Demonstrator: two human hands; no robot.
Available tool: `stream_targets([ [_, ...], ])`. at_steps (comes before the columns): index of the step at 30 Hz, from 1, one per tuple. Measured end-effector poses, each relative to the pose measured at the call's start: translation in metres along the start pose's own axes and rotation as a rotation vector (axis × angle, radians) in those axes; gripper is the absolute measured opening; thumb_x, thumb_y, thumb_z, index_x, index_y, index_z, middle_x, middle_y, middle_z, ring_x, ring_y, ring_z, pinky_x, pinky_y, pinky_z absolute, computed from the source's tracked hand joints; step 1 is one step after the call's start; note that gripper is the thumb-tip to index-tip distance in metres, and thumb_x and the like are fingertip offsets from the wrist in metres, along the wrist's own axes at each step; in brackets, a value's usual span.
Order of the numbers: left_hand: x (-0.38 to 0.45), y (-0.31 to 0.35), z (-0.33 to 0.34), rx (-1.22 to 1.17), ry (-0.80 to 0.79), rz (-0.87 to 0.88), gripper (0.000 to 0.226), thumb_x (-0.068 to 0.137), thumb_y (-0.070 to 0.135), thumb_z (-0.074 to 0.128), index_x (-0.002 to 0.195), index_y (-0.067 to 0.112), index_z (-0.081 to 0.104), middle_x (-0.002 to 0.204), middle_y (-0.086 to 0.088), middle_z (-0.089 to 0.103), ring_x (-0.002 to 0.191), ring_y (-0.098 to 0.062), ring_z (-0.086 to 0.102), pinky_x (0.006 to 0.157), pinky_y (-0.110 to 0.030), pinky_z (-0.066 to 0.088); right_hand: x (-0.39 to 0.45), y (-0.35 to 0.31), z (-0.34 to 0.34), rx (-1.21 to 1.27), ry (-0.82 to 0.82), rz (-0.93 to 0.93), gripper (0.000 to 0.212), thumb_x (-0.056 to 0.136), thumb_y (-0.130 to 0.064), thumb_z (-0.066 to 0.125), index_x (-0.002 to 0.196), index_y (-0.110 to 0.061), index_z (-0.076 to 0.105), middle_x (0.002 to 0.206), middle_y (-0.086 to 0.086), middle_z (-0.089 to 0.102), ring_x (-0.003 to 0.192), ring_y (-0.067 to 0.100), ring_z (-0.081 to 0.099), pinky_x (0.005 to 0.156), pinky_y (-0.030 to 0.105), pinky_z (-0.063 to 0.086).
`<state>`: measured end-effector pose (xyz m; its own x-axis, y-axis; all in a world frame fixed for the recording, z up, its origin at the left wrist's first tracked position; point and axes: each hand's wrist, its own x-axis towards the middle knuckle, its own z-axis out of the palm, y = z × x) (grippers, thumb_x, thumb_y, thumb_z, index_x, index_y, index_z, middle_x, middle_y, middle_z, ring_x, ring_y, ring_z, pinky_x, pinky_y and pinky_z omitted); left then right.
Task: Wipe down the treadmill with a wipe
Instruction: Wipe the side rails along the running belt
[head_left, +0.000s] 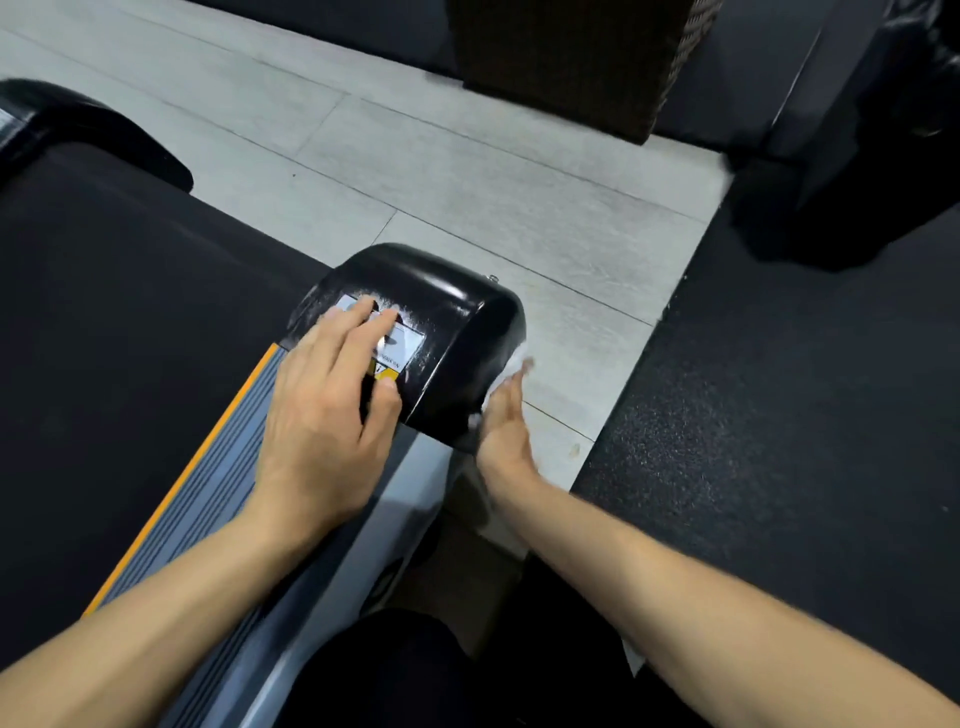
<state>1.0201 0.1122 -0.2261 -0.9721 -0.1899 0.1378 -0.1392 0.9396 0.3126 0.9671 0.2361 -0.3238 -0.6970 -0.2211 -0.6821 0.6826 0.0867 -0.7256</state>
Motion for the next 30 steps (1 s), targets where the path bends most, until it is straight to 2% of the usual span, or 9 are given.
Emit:
stream_targets([
  [4,0.006,0.004,0.002,0.018,0.043,-0.017,0.05,0.096,0.02,0.043,0.145,0.013,0.052,0.151,-0.005,0.049,0.145,-0.021,0.039,0.119,-0.035,0.028,-0.03,0.015,0.013,-0.135,0.039,-0.506,0.051,0.108,-0.047,0.018,0.154,-0.043,-0.005,0.166,-0.017,-0.005,0.156,0.011,0.005,0.127,0.035,0.01],
  [7,0.004,0.002,0.004,0.019,0.061,-0.019,0.049,0.095,0.02,0.044,0.143,0.011,0.054,0.15,-0.006,0.051,0.144,-0.021,0.041,0.118,-0.037,0.031,-0.036,0.002,0.015,-0.28,0.016,-0.869,0.058,0.108,-0.035,0.024,0.161,-0.02,0.007,0.169,-0.001,-0.01,0.156,0.014,-0.008,0.128,0.04,0.005],
  [11,0.005,0.003,0.007,0.03,0.074,-0.021,0.05,0.094,0.022,0.043,0.141,0.012,0.056,0.148,-0.006,0.053,0.143,-0.023,0.043,0.117,-0.043,0.035,-0.036,-0.009,0.022,-0.228,0.088,-0.934,0.056,0.109,-0.025,0.023,0.161,-0.012,0.01,0.169,0.0,-0.007,0.156,0.015,-0.007,0.128,0.039,0.004],
  [14,0.006,0.003,0.007,0.024,0.075,-0.029,0.051,0.093,0.022,0.043,0.141,0.013,0.056,0.148,-0.005,0.053,0.142,-0.023,0.043,0.117,-0.041,0.034,-0.019,-0.005,0.029,-0.096,0.2,-0.543,0.052,0.11,-0.032,0.021,0.16,-0.022,0.01,0.165,-0.012,0.001,0.155,0.011,0.004,0.123,0.018,0.004],
  [17,0.005,0.003,0.005,0.0,0.058,-0.048,0.051,0.093,0.024,0.043,0.141,0.015,0.056,0.149,-0.003,0.052,0.143,-0.021,0.042,0.118,-0.038,0.031,-0.01,0.007,0.031,0.086,0.146,0.088,0.081,0.091,-0.07,0.016,0.155,-0.025,0.035,0.158,0.009,0.04,0.147,0.029,0.035,0.122,0.042,0.027],
  [20,0.004,0.004,0.003,-0.015,0.059,-0.055,0.052,0.092,0.025,0.043,0.142,0.017,0.056,0.149,-0.002,0.052,0.143,-0.019,0.04,0.118,-0.036,0.029,-0.022,0.003,0.033,0.144,0.126,0.274,0.081,0.086,-0.066,0.023,0.136,-0.011,0.055,0.14,0.015,0.058,0.131,0.033,0.052,0.117,0.046,0.034],
  [24,0.004,0.005,0.002,-0.027,0.059,-0.061,0.053,0.092,0.025,0.043,0.142,0.017,0.055,0.15,-0.001,0.051,0.143,-0.018,0.04,0.119,-0.032,0.026,-0.053,-0.007,0.033,-0.087,0.095,-0.275,0.058,0.106,-0.046,0.022,0.16,-0.026,0.018,0.162,0.005,0.032,0.148,0.02,0.031,0.124,0.039,0.022],
  [27,0.002,0.006,0.002,-0.111,0.093,-0.084,0.052,0.091,0.022,0.046,0.142,0.012,0.051,0.148,-0.003,0.05,0.14,-0.018,0.043,0.117,-0.037,0.034,-0.053,-0.001,0.022,-0.282,0.102,-0.755,0.059,0.106,-0.039,0.02,0.16,-0.015,0.014,0.169,0.008,0.009,0.156,0.013,0.005,0.127,0.039,0.012],
  [30,0.0,0.006,0.003,-0.167,0.165,-0.095,0.036,0.09,0.014,0.05,0.125,0.007,0.055,0.129,-0.005,0.054,0.119,-0.023,0.052,0.103,-0.041,0.045,-0.032,-0.017,0.01,-0.584,0.128,-1.053,0.054,0.108,-0.028,0.026,0.158,-0.009,0.027,0.168,0.014,0.014,0.157,0.024,0.006,0.126,0.049,0.013],
])
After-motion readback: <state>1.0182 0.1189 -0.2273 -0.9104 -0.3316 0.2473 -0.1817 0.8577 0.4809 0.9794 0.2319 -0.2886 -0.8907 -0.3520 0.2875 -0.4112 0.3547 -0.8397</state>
